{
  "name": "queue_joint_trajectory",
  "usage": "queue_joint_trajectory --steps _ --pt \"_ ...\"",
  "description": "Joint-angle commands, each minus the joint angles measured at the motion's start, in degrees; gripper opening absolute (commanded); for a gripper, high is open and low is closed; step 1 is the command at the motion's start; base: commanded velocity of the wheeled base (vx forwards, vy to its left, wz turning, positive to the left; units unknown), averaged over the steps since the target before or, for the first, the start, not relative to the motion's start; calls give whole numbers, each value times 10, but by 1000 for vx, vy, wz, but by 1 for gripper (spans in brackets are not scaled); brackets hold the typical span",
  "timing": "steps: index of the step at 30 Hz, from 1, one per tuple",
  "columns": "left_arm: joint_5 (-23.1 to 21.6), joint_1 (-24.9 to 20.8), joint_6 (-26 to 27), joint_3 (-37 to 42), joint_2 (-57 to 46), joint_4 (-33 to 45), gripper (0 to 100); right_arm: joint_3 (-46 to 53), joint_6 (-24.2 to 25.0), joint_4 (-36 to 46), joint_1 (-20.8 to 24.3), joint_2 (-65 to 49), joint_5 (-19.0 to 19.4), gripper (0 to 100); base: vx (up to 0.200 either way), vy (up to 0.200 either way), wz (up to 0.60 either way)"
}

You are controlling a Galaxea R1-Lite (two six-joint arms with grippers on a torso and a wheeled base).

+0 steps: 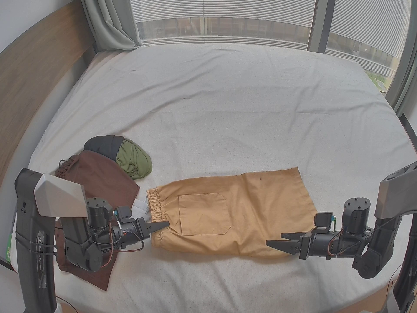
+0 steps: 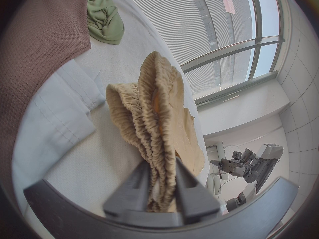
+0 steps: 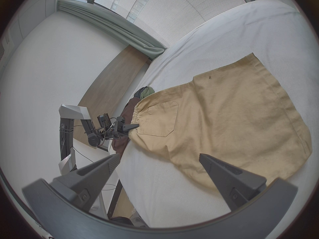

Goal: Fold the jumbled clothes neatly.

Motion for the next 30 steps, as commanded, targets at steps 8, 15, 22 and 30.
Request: queue_joint_trajectory --steps 8,15,22,30 --pt "-4 7 -39 -7 -5 -1 0 -8 -1 -1 -3 9 -1 100 0 0 0" --pt "-8 10 -40 -19 -5 -1 0 -15 -1 -1 -7 28 -2 100 0 0 0" --pt "-9 17 -39 -21 -13 -2 0 -15 -1 -1 -2 30 -2 100 0 0 0" --pt "-30 39 -40 -16 -41 -1 0 -21 -1 -1 -5 31 -2 100 0 0 0"
